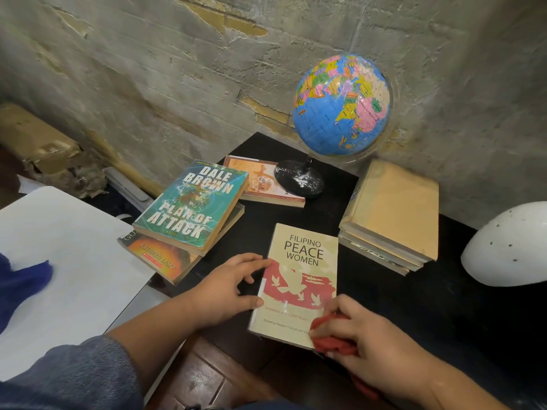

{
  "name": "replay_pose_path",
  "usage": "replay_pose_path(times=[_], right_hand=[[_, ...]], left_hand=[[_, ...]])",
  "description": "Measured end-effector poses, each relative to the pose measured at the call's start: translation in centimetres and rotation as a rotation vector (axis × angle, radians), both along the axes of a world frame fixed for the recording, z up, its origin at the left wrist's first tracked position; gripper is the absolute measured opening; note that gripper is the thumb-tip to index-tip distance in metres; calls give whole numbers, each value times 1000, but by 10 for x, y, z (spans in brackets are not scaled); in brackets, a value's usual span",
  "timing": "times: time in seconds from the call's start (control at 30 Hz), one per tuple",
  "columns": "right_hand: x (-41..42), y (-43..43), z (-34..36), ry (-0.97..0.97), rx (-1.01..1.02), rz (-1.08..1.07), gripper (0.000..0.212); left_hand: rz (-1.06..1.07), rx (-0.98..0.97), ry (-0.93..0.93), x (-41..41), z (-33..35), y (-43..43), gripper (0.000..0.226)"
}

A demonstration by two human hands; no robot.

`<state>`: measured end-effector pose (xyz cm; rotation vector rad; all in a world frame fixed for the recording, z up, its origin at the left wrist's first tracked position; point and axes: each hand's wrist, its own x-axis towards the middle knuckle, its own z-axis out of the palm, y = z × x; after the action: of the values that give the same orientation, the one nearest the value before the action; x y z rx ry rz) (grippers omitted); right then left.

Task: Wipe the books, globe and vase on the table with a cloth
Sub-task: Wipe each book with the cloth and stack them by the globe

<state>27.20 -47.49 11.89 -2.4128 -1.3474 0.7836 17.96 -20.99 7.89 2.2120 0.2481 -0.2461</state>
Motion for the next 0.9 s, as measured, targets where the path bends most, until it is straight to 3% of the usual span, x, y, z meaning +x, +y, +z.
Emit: replay_pose_path(times=[0.07, 0.17, 0.33, 0.47, 0.53, 0.63, 0.8, 0.9], right_hand=[[12, -1, -1, 6, 6, -48, 32], [30, 10, -6, -152, 41, -224, 33], [32, 28, -10, -69, 27, -111, 32], [54, 43, -2, -178, 28, -341, 28], [44, 55, -1, -219, 5, -280, 28], [18, 63, -1, -65, -39, -74, 34], [14, 74, -4, -57, 39, -274, 32], [-1, 72, -8, -15, 42, -116, 35]], left_hand=[[-4, -1, 5, 0, 0, 0, 71], [-4, -6, 4, 0, 1, 0, 72], [-6, -19, 4, -1, 1, 0, 71], [-2, -21, 9, -1, 2, -1, 71], [0, -24, 10, -2, 2, -1, 71], [-11, -12, 6, -1, 2, 1, 72], [-14, -9, -5, 0, 0, 2, 72], [-12, -13, -15, 0, -2, 2, 72]])
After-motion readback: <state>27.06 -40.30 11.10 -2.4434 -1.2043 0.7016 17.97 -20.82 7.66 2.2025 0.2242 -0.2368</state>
